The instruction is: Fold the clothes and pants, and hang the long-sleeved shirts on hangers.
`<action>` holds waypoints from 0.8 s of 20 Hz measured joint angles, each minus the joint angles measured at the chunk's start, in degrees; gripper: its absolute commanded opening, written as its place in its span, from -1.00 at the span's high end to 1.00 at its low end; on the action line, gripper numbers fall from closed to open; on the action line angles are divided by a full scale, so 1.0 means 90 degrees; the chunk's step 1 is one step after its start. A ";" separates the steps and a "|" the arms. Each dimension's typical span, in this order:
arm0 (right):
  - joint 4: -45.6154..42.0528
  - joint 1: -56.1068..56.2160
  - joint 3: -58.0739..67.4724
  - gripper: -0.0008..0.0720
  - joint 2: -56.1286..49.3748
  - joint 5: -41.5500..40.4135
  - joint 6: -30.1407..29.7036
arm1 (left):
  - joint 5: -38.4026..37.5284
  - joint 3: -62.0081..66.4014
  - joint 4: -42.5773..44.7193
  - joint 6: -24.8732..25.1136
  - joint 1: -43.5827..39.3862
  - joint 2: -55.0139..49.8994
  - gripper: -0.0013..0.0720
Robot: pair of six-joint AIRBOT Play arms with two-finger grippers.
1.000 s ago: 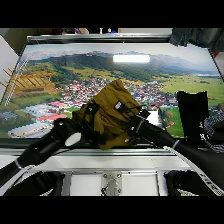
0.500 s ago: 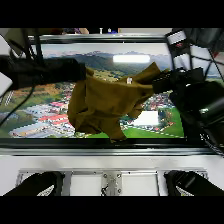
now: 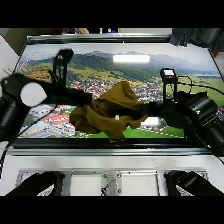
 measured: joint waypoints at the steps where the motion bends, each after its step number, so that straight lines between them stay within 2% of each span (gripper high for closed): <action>1: 0.0051 -0.0041 -0.0002 0.91 0.0017 0.0124 0.0000 | 0.0119 -0.0279 -0.0061 -0.0015 0.0007 0.0180 0.91; 4: 0.0063 -0.0245 0.0573 0.92 0.0044 0.0338 -0.0100 | 0.0573 -0.0289 -0.0182 -0.0049 0.0097 0.0680 0.91; 8: -0.0056 -0.0415 0.2628 0.92 0.0061 0.0471 -0.0240 | 0.1241 0.1729 -0.0277 -0.0049 0.0112 0.0988 0.92; 12: -0.0090 -0.0323 0.4733 0.92 0.0146 0.0605 -0.0289 | 0.2169 0.3988 -0.0321 0.0143 -0.0571 0.1064 0.92; 14: -0.0095 -0.0228 0.5331 0.92 0.0248 0.0682 -0.0284 | 0.2579 0.4707 -0.0202 0.0367 -0.1073 0.1015 0.91; 16: -0.0078 -0.0170 0.5639 0.92 0.0321 0.0699 -0.0158 | 0.2858 0.5085 0.0323 0.0457 -0.1535 0.0889 0.92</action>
